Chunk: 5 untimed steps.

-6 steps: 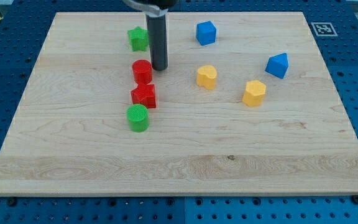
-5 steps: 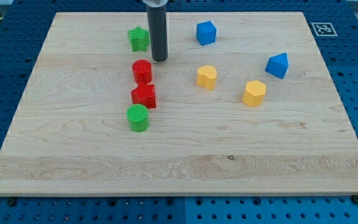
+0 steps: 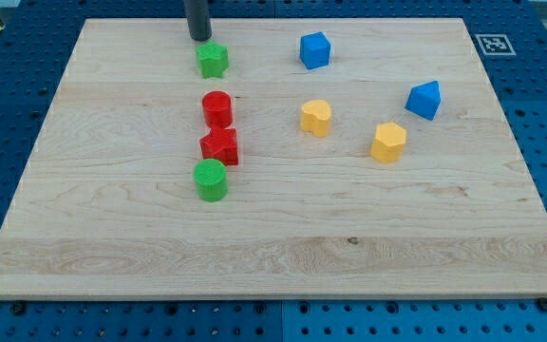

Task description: Move green star at top right to red circle

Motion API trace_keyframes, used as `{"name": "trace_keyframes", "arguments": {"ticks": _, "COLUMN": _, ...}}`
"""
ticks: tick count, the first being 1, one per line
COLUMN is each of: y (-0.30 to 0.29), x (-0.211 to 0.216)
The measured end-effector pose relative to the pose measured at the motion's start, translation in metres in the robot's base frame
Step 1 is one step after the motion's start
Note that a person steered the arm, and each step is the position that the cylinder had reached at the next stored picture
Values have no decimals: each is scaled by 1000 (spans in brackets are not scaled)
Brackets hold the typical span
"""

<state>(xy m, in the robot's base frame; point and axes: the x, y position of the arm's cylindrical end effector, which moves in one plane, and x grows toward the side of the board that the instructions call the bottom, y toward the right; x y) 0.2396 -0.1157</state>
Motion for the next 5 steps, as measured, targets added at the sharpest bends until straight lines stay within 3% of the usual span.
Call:
{"name": "trace_keyframes", "arguments": {"ticks": 2, "y": 3, "x": 30}}
{"name": "trace_keyframes", "arguments": {"ticks": 5, "y": 53, "x": 46}}
